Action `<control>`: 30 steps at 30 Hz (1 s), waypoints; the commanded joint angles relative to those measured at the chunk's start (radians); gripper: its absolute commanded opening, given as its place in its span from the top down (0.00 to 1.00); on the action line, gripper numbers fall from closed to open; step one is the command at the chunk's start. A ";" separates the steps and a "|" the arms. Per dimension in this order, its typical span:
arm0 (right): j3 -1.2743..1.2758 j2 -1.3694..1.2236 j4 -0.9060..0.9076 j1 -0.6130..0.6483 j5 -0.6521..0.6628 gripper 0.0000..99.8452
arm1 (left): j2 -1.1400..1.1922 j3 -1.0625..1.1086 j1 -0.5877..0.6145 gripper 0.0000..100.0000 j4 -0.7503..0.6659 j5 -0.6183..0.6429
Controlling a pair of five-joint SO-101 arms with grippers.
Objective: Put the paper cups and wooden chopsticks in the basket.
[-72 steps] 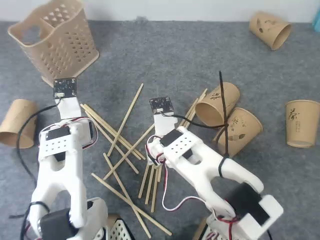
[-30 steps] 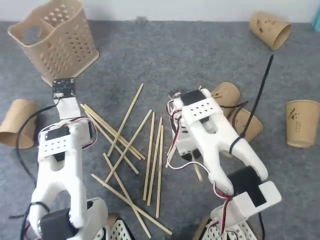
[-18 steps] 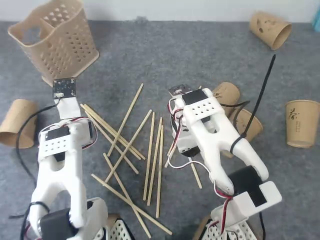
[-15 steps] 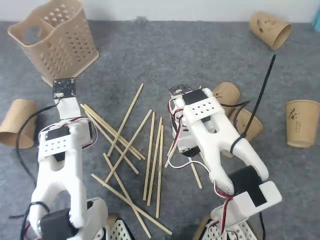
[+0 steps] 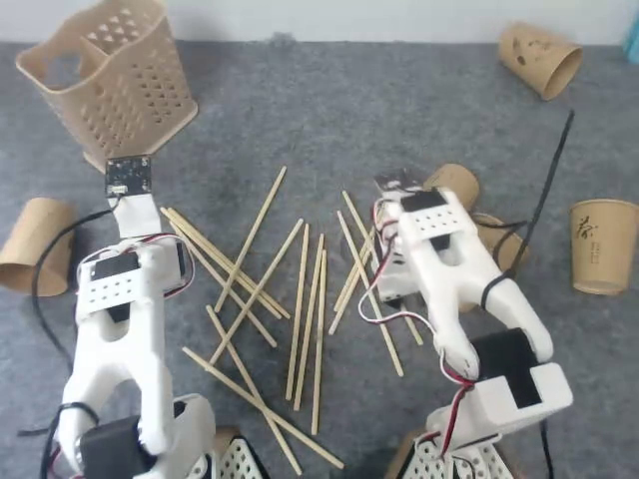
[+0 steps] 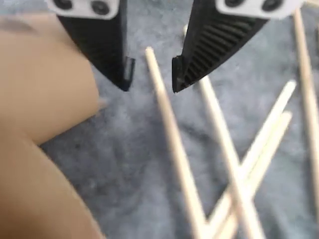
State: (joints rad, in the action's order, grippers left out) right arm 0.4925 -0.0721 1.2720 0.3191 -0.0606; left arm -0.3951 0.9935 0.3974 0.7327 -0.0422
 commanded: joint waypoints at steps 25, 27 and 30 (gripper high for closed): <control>0.305 0.116 -0.124 -0.039 0.046 0.87 | -0.005 -0.041 0.003 0.99 -0.015 -0.015; 0.310 0.108 -0.124 -0.045 0.071 0.87 | -0.005 -0.041 0.002 0.99 -0.015 -0.015; 0.305 0.107 -0.130 -0.041 0.068 0.87 | -0.005 -0.041 0.002 0.99 -0.015 -0.015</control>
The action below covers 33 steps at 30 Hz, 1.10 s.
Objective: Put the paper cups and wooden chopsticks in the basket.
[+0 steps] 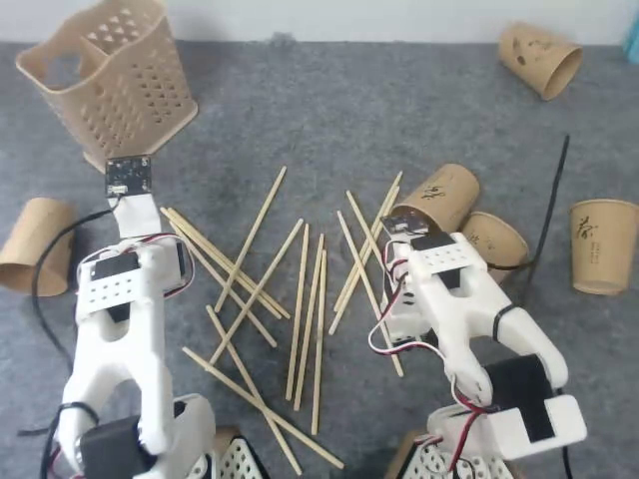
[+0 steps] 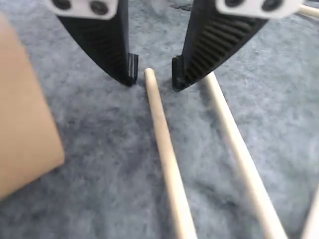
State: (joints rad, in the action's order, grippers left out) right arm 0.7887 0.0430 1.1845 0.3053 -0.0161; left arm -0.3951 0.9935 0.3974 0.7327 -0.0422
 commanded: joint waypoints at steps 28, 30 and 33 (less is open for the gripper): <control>-0.199 0.811 0.464 -0.228 0.215 0.99 | -0.005 -0.041 0.006 0.99 -0.014 -0.015; -0.292 0.834 0.478 -0.309 0.241 0.99 | -0.005 -0.041 0.006 0.99 -0.014 -0.015; -0.433 0.768 0.486 -0.392 0.258 0.99 | -0.005 -0.041 0.006 0.99 -0.012 -0.015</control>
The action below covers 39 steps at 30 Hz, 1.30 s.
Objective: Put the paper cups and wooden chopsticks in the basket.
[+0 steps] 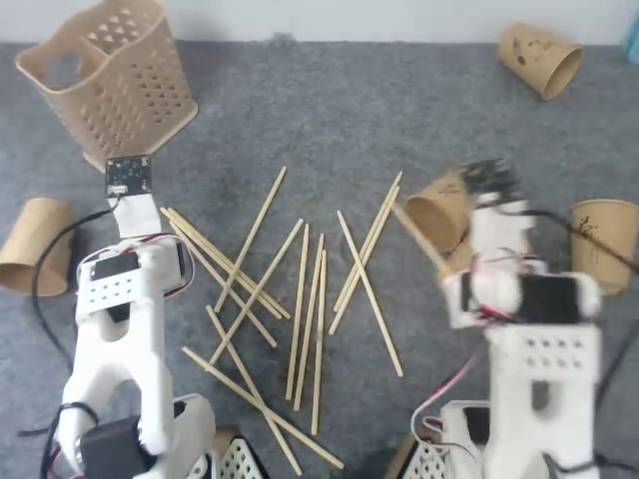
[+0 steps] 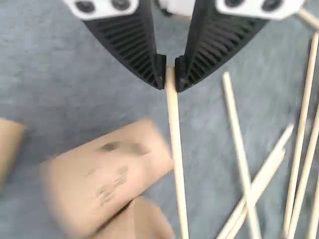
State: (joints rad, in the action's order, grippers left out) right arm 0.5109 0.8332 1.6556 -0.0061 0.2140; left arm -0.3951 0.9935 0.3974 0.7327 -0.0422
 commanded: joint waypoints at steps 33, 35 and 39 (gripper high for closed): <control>-1.203 -0.676 -0.004 -0.200 0.018 0.99 | -0.006 -0.038 0.006 0.99 -0.015 -0.015; -1.208 -0.748 -0.054 -0.217 0.020 0.99 | -0.006 -0.038 0.006 0.99 -0.015 -0.015; -1.208 -0.883 -0.208 -0.239 0.020 0.99 | -0.006 -0.038 0.005 0.99 -0.015 -0.015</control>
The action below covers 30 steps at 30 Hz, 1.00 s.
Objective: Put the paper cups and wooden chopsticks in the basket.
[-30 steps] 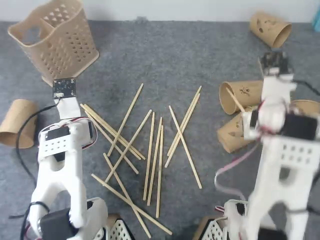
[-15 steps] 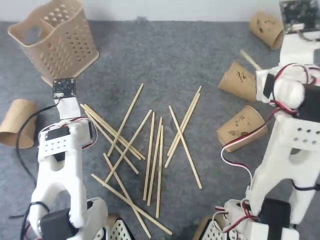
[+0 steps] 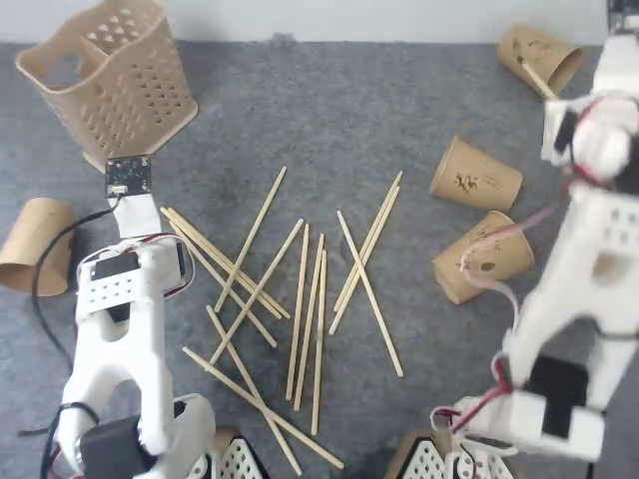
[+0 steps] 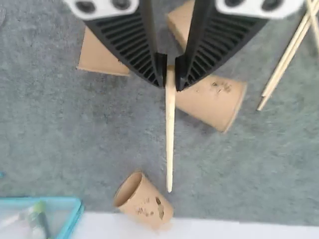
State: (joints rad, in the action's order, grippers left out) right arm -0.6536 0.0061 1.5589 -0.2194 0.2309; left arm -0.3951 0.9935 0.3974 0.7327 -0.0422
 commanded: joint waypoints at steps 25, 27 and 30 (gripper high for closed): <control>-0.328 -0.762 -0.584 -0.070 0.003 0.99 | -0.005 -0.036 0.003 0.99 -0.015 -0.015; -0.462 -0.819 -0.426 -0.064 0.009 0.99 | -0.005 -0.036 0.003 0.99 -0.015 -0.015; -0.672 -0.868 -0.147 -0.038 0.032 0.99 | -0.005 -0.036 0.003 0.99 -0.015 -0.015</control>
State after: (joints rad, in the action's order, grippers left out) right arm -1.0879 -0.8654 1.1630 -0.2777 0.2294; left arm -0.3951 0.9935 0.3974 0.7327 -0.0422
